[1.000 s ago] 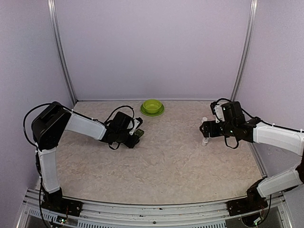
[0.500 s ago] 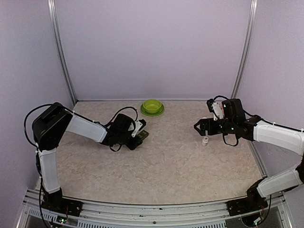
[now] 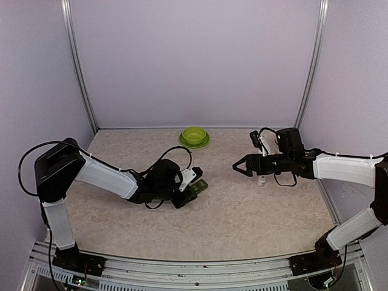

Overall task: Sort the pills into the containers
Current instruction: Pick up the pill container from the center of the board, then pass from the left arm to the right

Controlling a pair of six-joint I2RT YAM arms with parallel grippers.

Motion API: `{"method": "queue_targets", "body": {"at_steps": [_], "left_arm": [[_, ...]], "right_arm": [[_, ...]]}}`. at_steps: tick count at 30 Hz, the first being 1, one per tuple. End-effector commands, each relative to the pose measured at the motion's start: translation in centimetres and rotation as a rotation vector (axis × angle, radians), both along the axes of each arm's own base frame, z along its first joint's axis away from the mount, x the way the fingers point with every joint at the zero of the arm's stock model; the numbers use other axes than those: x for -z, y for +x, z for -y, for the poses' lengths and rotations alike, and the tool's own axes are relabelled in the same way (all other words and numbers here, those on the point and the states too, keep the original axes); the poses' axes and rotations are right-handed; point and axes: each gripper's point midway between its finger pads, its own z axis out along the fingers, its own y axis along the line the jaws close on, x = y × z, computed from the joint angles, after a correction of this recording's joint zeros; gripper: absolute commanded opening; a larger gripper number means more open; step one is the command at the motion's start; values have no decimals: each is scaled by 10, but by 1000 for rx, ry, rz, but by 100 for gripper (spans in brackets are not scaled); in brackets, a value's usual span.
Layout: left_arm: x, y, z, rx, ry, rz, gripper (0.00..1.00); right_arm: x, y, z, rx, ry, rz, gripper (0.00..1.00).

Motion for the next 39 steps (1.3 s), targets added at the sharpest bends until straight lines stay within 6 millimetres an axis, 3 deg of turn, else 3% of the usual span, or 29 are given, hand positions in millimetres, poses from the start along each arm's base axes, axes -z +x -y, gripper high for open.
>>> {"method": "queue_targets", "body": {"at_steps": [1, 8, 17, 26, 39], "left_arm": [[-44, -17, 21, 56, -89, 122, 36], [-69, -47, 39, 128, -131, 191, 36], [-81, -72, 49, 183, -148, 239, 37], [-89, -79, 50, 196, -161, 281, 37], [-87, -80, 52, 206, -153, 292, 38]], "right_arm": [[2, -19, -26, -116, 126, -78, 90], [19, -36, -50, -208, 167, -174, 86], [26, -51, -71, -301, 227, -239, 79], [30, -64, -85, -383, 259, -298, 66], [32, -73, -95, -443, 280, -339, 56]]}}
